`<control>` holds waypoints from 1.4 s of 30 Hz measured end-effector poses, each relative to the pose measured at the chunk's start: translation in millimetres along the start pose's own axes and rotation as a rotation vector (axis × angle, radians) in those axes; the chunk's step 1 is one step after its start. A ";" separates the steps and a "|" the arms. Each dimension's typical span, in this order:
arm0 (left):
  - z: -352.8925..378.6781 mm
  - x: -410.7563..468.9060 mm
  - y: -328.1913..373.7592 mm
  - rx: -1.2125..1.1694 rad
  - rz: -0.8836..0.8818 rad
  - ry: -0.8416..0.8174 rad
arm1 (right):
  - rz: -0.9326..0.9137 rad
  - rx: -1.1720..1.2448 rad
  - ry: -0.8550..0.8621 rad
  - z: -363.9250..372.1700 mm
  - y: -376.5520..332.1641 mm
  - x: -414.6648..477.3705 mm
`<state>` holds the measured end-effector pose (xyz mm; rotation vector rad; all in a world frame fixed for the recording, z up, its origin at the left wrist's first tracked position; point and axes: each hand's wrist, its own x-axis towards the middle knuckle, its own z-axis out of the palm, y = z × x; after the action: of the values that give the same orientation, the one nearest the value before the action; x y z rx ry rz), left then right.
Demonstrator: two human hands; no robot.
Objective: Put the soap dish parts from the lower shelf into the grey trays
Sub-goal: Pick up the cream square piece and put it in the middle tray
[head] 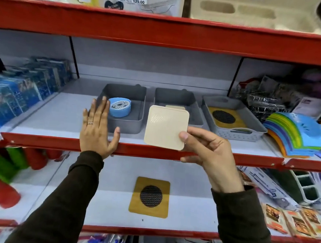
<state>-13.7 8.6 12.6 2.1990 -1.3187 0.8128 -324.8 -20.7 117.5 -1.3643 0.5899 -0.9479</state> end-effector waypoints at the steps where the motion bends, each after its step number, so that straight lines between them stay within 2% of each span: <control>1: -0.2 0.2 0.3 -0.002 -0.001 0.000 | 0.000 -0.008 0.008 -0.2 0.5 2.1; 4: -1.2 -0.5 0.8 -0.009 0.001 0.009 | -0.035 -0.063 0.085 -5.1 2.6 18.0; 8: -2.4 0.9 0.7 -0.011 -0.001 0.027 | -0.112 -0.250 0.295 -22.2 9.1 83.6; 10: -1.9 0.6 0.7 -0.014 0.000 0.039 | -0.046 -0.304 0.347 -31.8 17.4 129.6; 14: 0.0 1.8 -1.4 -0.017 0.003 0.051 | 0.090 -0.453 0.355 -39.1 39.4 204.2; 18: 0.7 2.1 -1.8 -0.019 0.006 0.054 | 0.204 -0.626 0.327 -38.3 60.8 242.4; 23: 1.4 1.7 -2.1 -0.025 0.017 0.060 | 0.197 -1.028 0.341 -40.0 74.6 263.8; 25: 1.5 1.9 -2.0 -0.018 0.023 0.051 | 0.172 -1.090 0.354 -38.6 72.2 261.8; 27: 1.3 2.2 -1.9 -0.013 0.026 0.053 | 0.142 -1.074 0.343 -38.3 67.5 254.0; 31: -0.1 1.0 -1.6 -0.017 0.025 0.037 | -0.031 -0.914 0.343 -37.0 58.0 222.4; 37: -4.4 -3.0 -0.4 0.027 0.078 -0.017 | -0.224 -0.739 0.263 -16.6 55.4 118.2; 39: -7.3 -17.5 4.7 -0.006 0.105 0.031 | -0.239 -0.692 0.167 -12.2 66.3 80.1; 42: -5.9 -59.4 28.3 -0.098 0.246 0.155 | -0.166 -0.607 0.060 -7.4 94.0 38.8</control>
<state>-62.5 37.2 -21.5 1.8822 -1.5343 0.9655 -290.0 -62.6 31.3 -1.9522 0.8638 -0.9859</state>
